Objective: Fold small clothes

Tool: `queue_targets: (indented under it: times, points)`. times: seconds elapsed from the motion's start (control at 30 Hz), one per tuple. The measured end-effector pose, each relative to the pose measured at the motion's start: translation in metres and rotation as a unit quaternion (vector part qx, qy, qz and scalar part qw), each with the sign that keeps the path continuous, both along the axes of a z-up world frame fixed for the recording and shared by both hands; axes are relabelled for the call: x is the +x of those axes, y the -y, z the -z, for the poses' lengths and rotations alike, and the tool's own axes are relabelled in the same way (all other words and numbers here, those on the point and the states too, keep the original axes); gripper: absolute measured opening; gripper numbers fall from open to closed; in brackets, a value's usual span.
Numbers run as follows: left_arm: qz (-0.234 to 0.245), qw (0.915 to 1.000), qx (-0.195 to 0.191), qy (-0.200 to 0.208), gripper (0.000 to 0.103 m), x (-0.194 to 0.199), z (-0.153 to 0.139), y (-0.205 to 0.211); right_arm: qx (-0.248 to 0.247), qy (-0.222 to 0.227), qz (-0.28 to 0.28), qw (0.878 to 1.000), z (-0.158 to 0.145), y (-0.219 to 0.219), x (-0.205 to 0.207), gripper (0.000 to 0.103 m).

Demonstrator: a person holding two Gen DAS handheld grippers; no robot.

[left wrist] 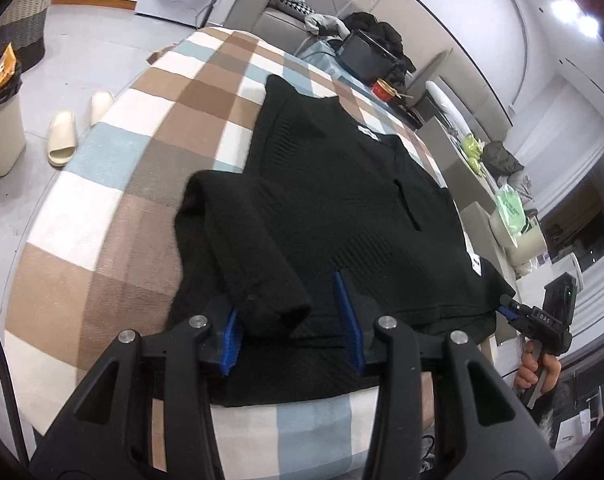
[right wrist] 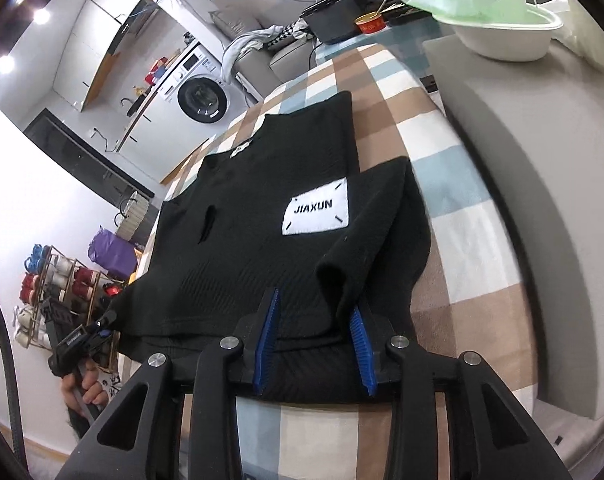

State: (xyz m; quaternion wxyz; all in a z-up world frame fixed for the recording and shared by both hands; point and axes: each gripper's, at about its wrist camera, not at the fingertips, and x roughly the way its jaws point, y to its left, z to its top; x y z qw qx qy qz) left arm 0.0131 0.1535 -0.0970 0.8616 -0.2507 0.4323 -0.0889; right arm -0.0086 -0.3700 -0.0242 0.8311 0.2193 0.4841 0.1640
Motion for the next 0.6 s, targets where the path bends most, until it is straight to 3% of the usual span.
queue_targets:
  times: [0.27,0.53,0.6]
  points:
    - [0.025,0.9984,0.05,0.004,0.043,0.021,-0.003,0.037,-0.009,-0.009,-0.003,1.0,0.004,-0.008,-0.001,0.039]
    - [-0.038,0.9988,0.026,-0.016,0.043,0.017,0.014,0.003,-0.007,-0.018,0.01,1.0,0.007,0.001,-0.011,0.039]
    - [-0.053,0.9983,0.016,-0.015,0.043,0.019,0.016,-0.005,0.013,-0.015,0.014,1.0,0.008,0.005,-0.013,0.039]
